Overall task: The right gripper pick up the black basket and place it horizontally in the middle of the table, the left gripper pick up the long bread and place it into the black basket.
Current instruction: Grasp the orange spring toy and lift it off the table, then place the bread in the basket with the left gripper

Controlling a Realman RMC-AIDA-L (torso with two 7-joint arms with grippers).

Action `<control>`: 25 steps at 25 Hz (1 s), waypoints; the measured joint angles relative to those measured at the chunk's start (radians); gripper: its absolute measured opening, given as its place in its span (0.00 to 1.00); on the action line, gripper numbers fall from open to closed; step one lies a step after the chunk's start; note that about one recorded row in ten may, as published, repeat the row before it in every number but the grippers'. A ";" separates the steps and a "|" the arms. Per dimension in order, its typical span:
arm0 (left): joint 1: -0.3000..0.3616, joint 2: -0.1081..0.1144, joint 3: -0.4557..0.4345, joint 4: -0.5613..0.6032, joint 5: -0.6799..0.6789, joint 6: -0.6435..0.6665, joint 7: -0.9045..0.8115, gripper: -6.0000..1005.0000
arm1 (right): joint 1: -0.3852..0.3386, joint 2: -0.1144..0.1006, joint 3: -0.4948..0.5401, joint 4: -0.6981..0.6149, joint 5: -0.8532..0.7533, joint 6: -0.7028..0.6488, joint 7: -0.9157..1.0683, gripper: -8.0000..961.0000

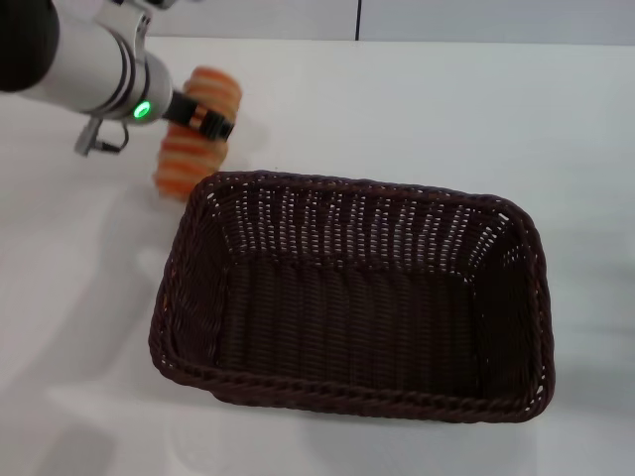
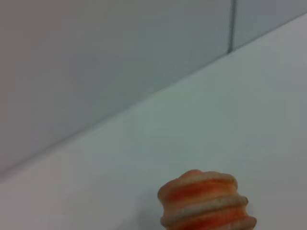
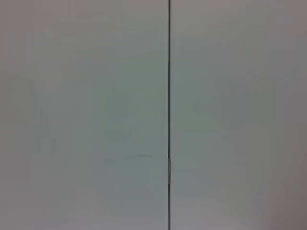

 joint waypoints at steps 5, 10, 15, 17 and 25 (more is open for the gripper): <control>0.033 0.002 -0.057 -0.201 -0.224 -0.031 0.378 0.59 | -0.006 0.001 -0.013 -0.001 0.000 0.019 0.001 0.87; 0.020 0.005 -0.158 -0.245 -0.460 -0.163 0.644 0.51 | -0.012 0.003 -0.029 -0.005 0.000 0.029 0.000 0.87; -0.005 0.005 -0.279 -0.256 -0.706 -0.455 0.950 0.47 | -0.018 0.003 -0.030 -0.007 0.004 0.050 0.000 0.87; -0.006 0.005 -0.292 -0.253 -0.742 -0.513 0.997 0.46 | -0.020 0.002 -0.031 -0.007 0.004 0.053 0.001 0.87; -0.018 0.000 -0.288 -0.182 -0.777 -0.685 1.083 0.42 | -0.025 0.000 -0.034 -0.021 0.000 0.067 0.000 0.86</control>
